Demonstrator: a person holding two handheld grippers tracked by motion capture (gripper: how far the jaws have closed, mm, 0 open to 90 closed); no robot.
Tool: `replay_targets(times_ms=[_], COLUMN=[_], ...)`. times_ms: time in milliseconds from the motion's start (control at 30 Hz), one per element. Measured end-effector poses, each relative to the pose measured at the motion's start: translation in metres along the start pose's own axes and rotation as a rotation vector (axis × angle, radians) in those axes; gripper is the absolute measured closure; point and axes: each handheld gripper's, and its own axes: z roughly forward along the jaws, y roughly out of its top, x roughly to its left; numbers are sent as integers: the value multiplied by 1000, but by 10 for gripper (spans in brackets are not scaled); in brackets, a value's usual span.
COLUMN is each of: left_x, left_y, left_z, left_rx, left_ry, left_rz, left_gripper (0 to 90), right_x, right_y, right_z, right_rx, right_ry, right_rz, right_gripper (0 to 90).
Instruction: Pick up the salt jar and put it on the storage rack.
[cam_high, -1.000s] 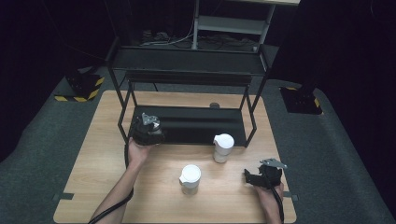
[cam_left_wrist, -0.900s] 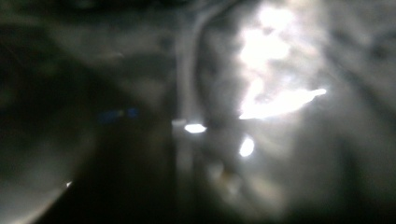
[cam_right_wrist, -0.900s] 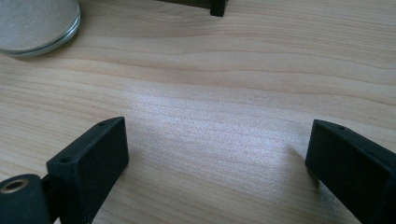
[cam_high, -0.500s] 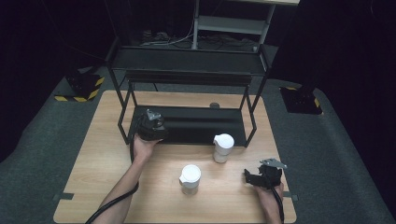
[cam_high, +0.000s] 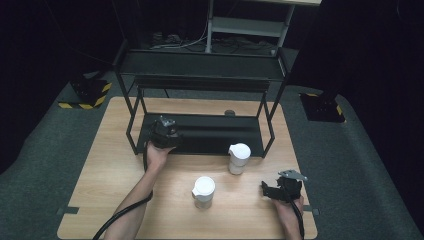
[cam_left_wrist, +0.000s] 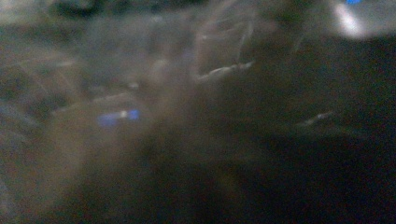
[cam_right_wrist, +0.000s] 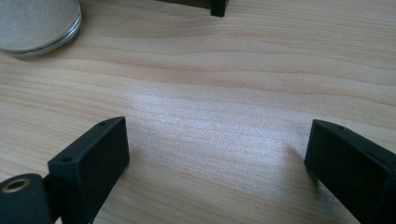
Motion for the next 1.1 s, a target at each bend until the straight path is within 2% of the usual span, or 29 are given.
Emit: replay_targets(times_ms=[700,1100], left_x=[0,3], left_y=[-1,-4], left_z=[12,14], left_rx=[14,6], left_ry=[20,8], left_rz=[-9,-16], left_gripper=[311,310], right_x=[1,2], right_y=[-1,-1], right_z=[-1,-1], right_rx=[-3,-4], right_ry=[-4,-5], right_rz=[-4,-5], right_gripper=[69,71])
